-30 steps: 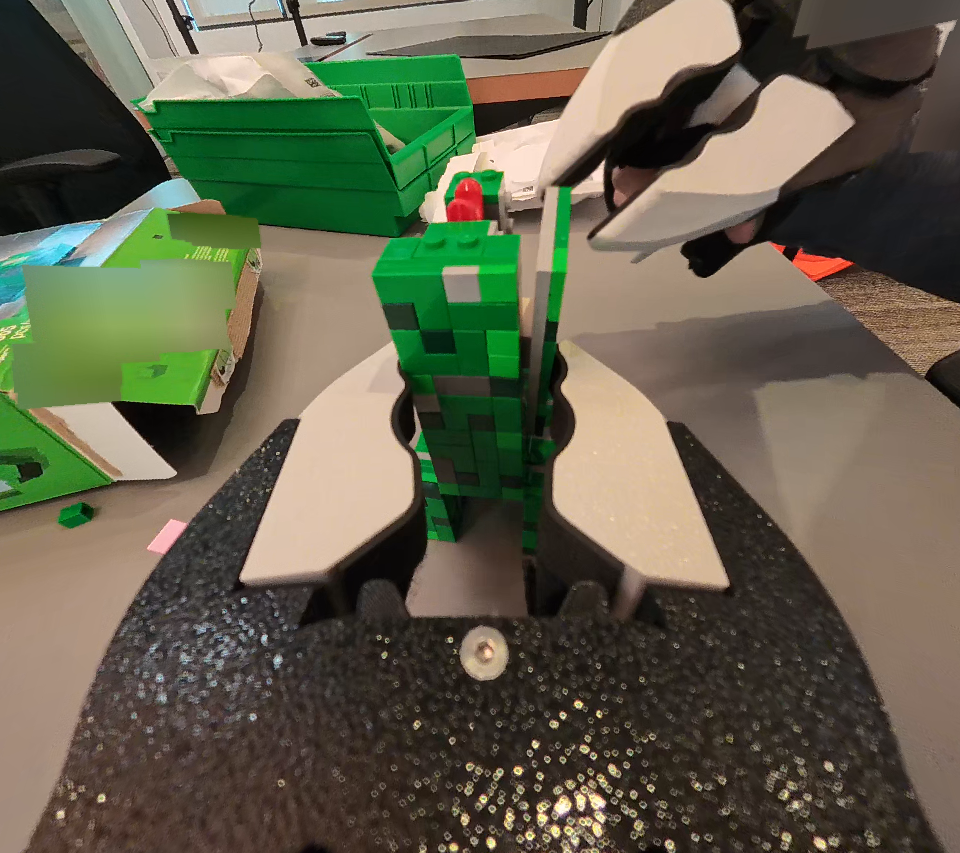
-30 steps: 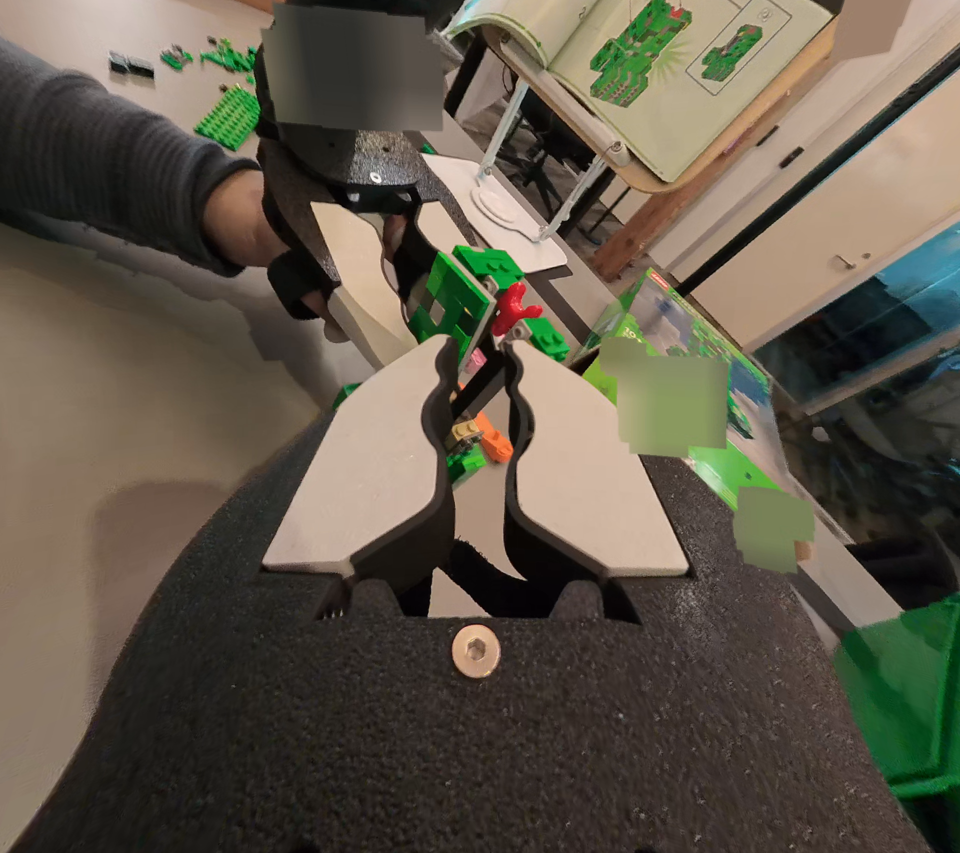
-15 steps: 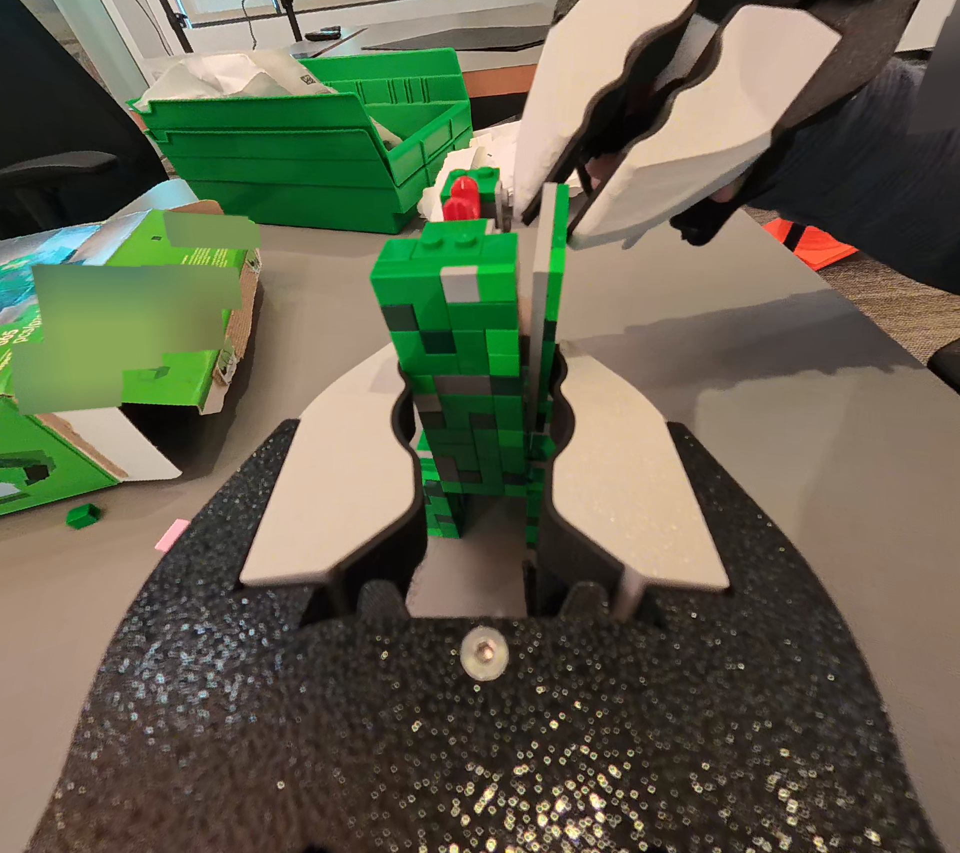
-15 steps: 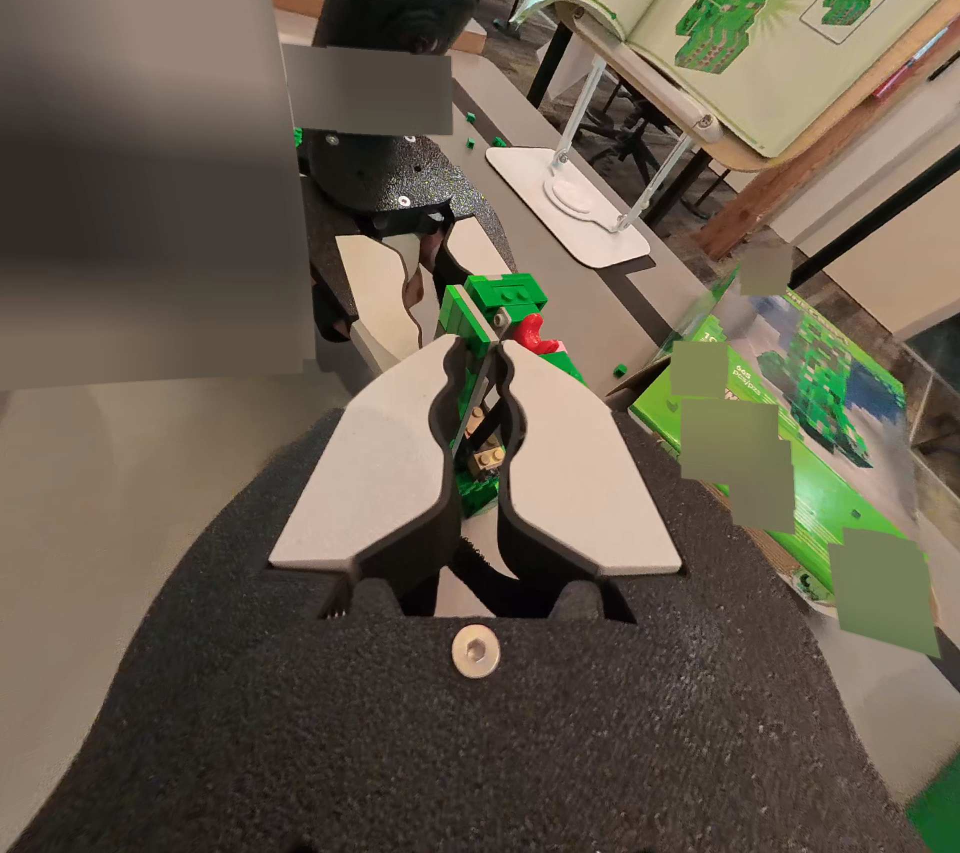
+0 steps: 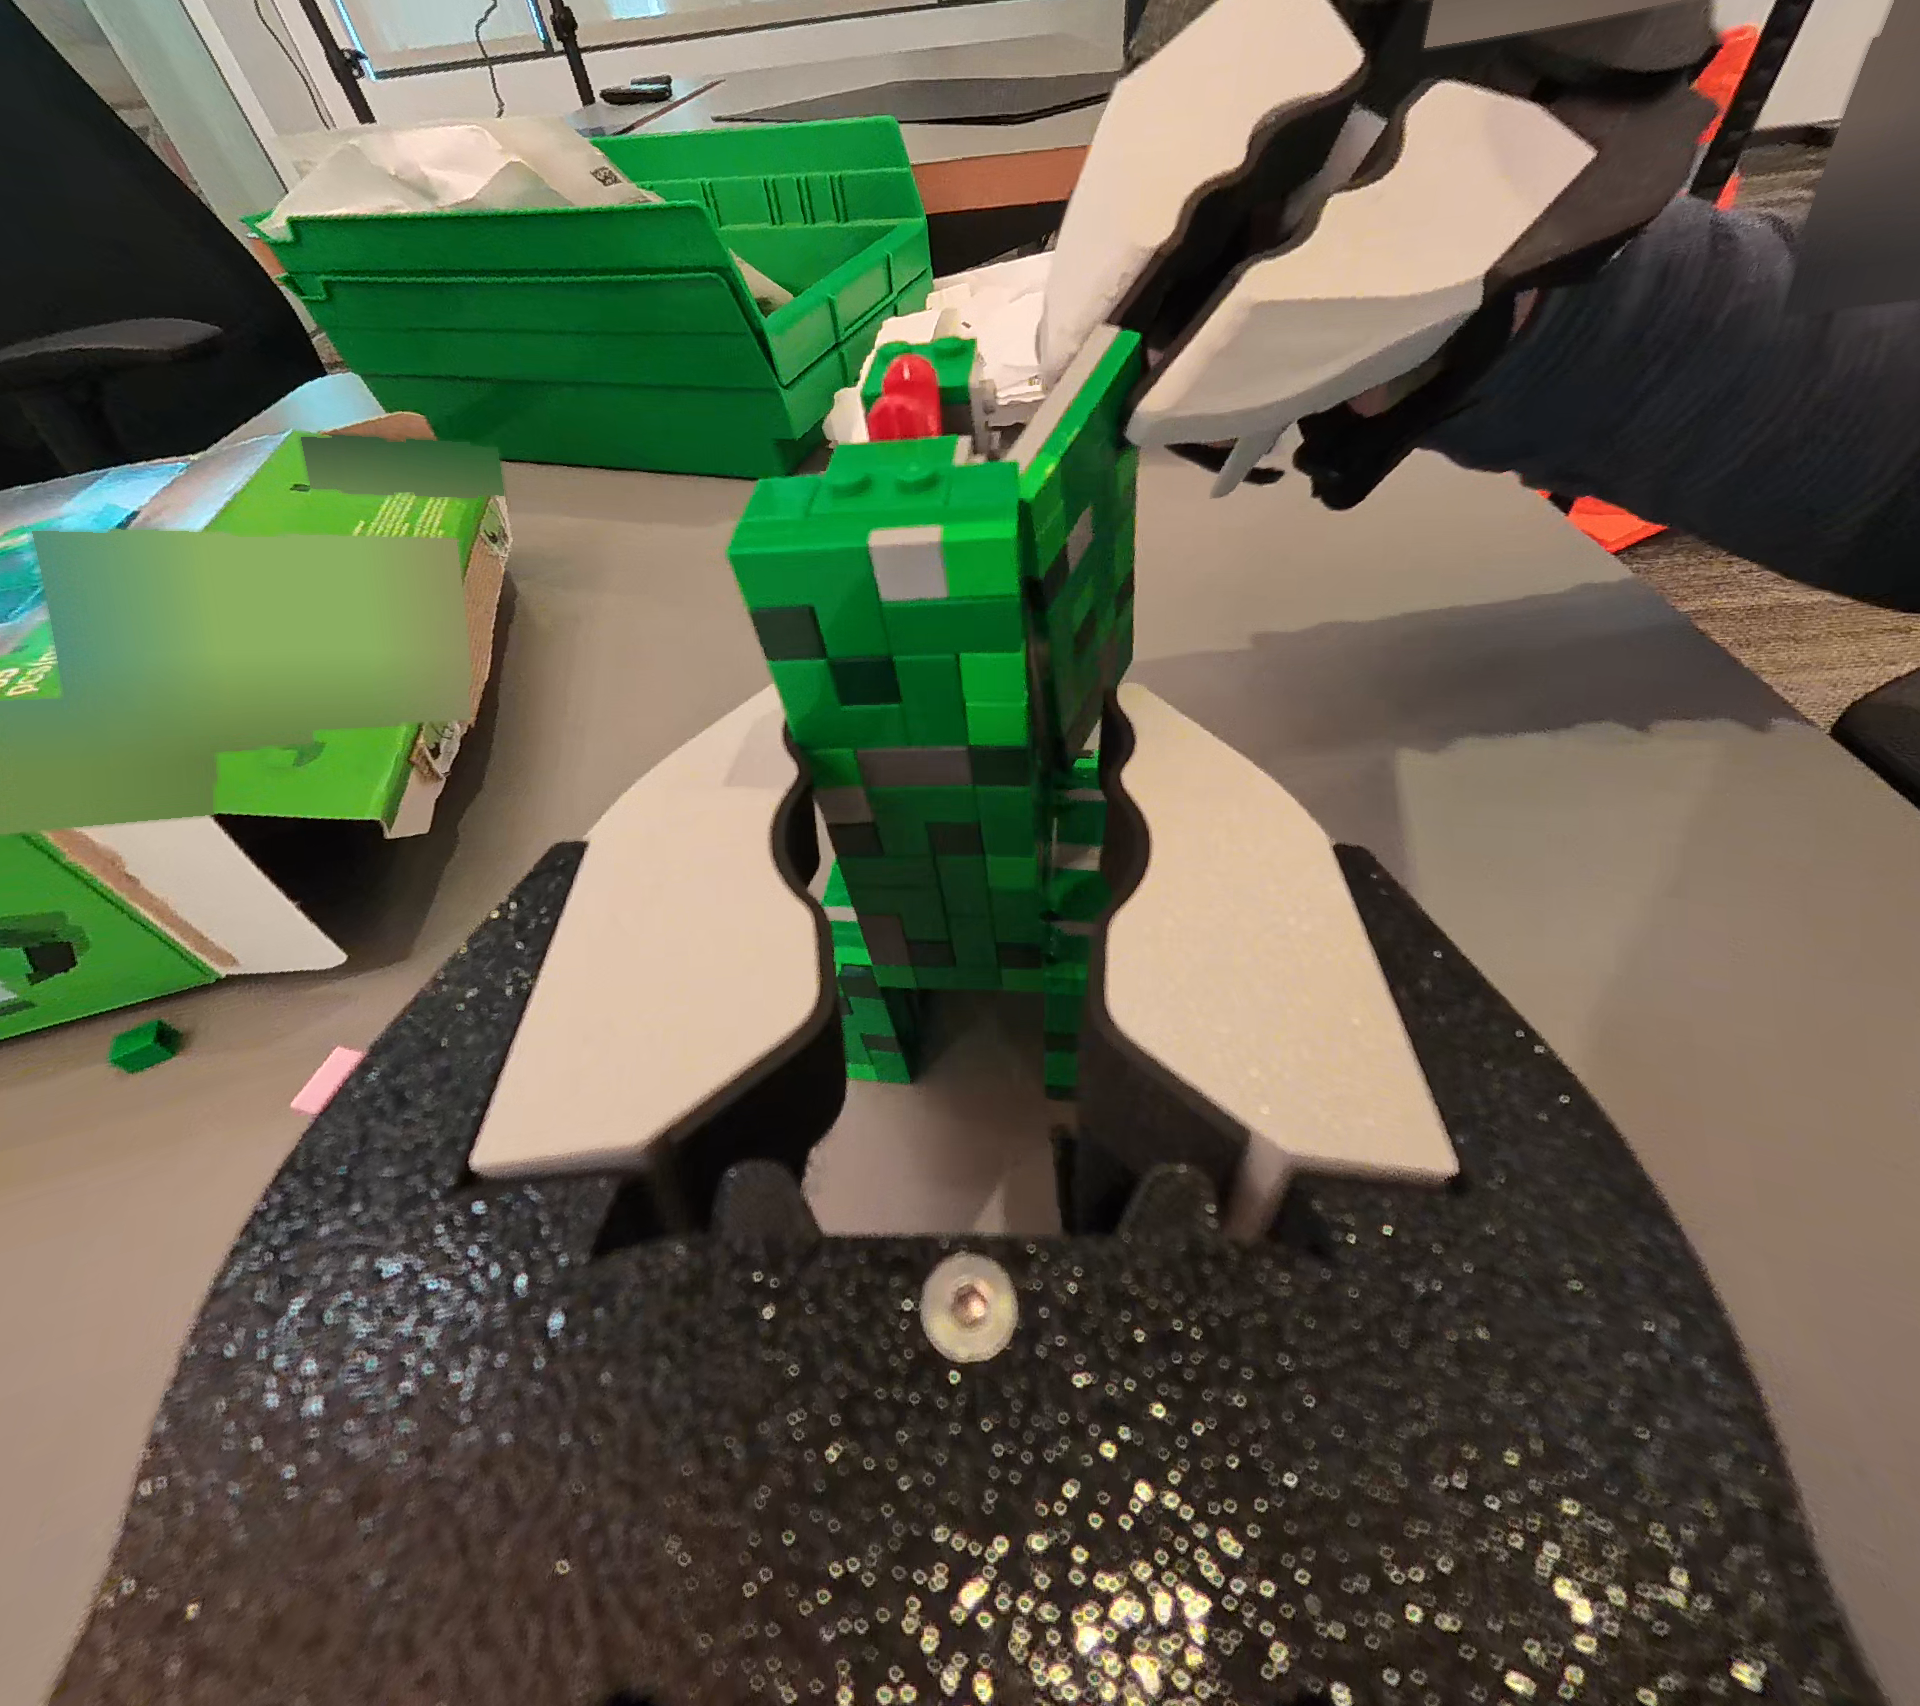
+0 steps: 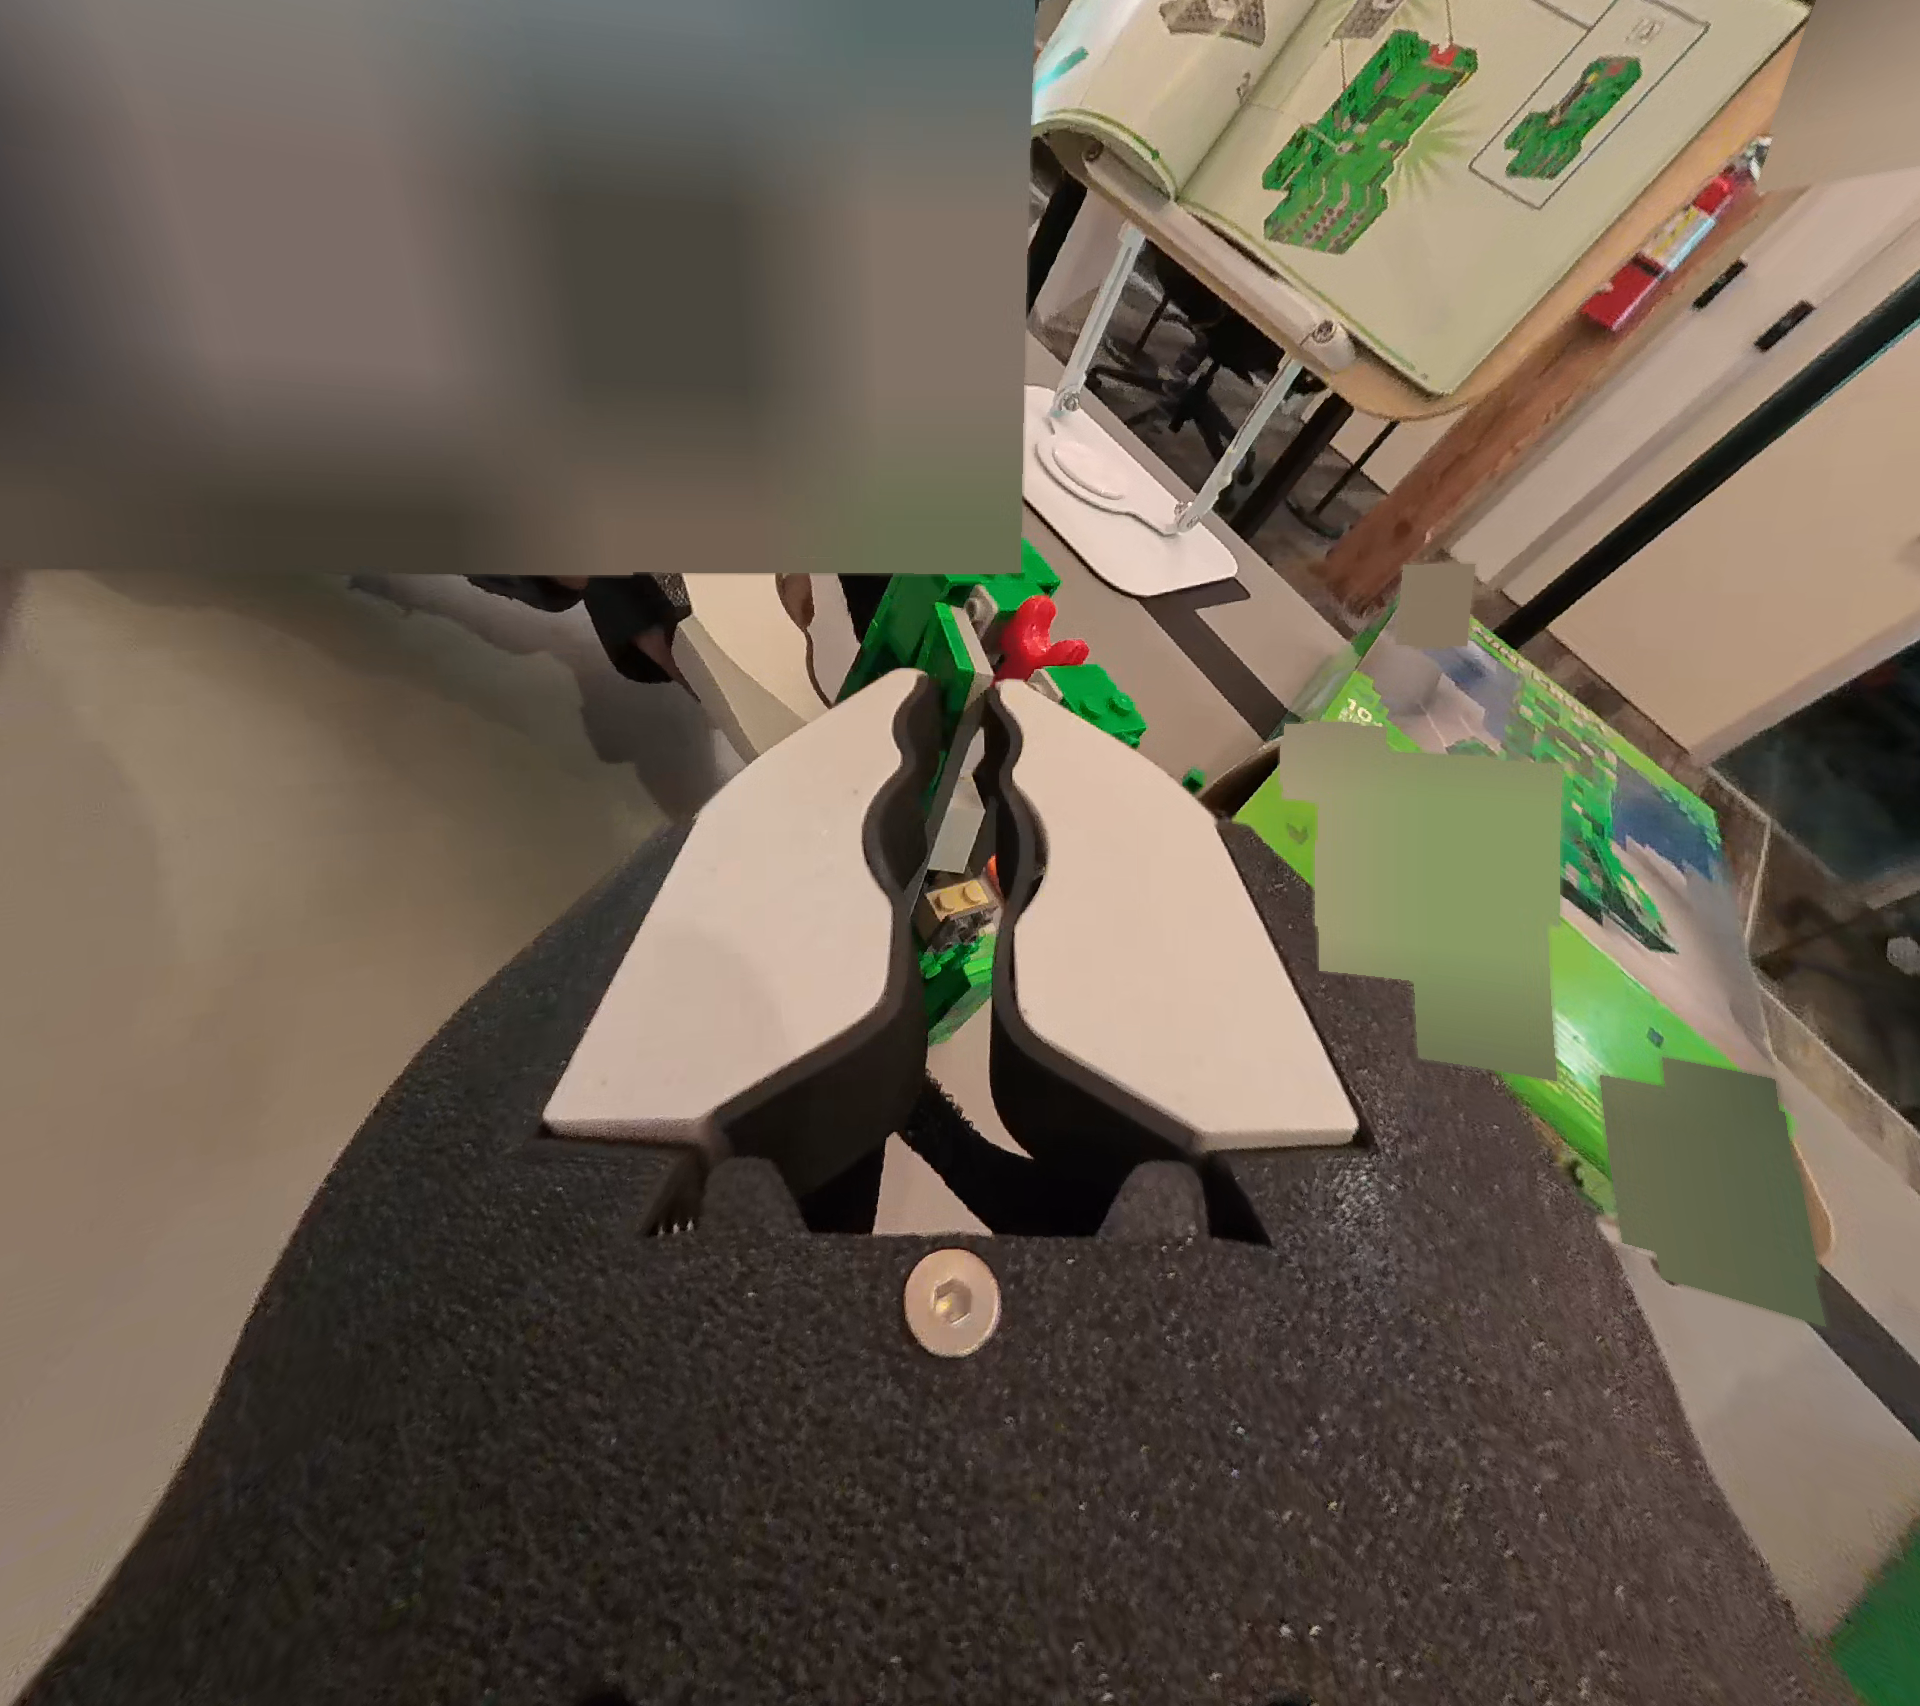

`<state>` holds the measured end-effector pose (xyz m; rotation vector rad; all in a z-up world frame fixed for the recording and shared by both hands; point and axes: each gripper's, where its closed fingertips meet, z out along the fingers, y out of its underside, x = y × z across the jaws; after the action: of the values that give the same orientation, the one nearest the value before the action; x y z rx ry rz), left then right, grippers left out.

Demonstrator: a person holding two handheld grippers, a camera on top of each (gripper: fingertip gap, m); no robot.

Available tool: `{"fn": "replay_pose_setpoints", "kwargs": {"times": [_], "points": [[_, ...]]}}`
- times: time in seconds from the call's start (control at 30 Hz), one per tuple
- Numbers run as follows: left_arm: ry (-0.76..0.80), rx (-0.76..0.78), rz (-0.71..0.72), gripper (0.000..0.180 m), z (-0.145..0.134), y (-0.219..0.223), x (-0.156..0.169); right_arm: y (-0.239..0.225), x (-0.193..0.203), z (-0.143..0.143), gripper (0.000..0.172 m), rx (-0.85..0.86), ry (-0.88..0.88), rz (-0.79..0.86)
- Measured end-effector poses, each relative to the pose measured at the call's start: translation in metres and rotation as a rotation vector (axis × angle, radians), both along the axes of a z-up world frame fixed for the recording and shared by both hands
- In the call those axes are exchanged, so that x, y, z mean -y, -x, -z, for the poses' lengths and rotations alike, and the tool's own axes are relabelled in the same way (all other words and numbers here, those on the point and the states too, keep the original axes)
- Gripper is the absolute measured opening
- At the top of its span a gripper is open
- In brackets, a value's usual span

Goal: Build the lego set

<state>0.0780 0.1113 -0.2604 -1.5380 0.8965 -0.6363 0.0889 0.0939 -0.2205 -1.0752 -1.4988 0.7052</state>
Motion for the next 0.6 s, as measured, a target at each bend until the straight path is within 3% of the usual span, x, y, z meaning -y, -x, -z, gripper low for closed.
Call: {"fn": "replay_pose_setpoints", "kwargs": {"times": [0.2, 0.33, 0.47, 0.6], "points": [[0.009, 0.006, -0.022, 0.059, 0.0, 0.003, 0.001, -0.003, -0.001, -0.003, 0.006, -0.06, 0.065, -0.036], [-0.075, 0.052, -0.131, 0.064, -0.014, 0.019, 0.003, -0.009, 0.002, -0.009, 0.006, -0.133, 0.141, -0.074], [-0.259, 0.079, -0.194, 0.057, -0.041, 0.025, 0.022, -0.013, 0.017, -0.026, 0.006, -0.24, 0.218, -0.181], [-0.376, 0.054, -0.132, 0.042, -0.062, 0.008, 0.05, -0.012, 0.045, -0.042, 0.006, -0.307, 0.248, -0.291]]}}
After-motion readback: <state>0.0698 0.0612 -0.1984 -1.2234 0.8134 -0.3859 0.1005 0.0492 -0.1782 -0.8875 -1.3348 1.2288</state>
